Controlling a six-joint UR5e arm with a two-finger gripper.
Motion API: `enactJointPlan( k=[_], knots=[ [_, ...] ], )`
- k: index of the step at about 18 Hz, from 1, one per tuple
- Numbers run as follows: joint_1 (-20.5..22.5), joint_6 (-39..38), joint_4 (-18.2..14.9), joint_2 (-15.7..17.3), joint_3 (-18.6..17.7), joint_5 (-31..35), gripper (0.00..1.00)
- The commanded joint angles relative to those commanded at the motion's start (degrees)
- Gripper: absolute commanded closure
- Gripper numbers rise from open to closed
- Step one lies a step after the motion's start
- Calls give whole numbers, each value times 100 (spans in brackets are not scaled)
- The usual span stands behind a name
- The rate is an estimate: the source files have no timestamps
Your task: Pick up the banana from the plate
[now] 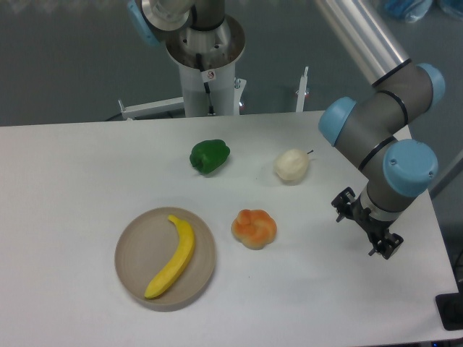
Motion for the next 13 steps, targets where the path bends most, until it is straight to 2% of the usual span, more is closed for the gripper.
enactJointPlan(
  k=[7,11,13],
  knots=[
    [-105,-123,-44,9,61,-79,0],
    [-535,-992,-53,0,53,-88,0],
    [-973,-1753,-79,52,-17,-97,0]
  ],
)
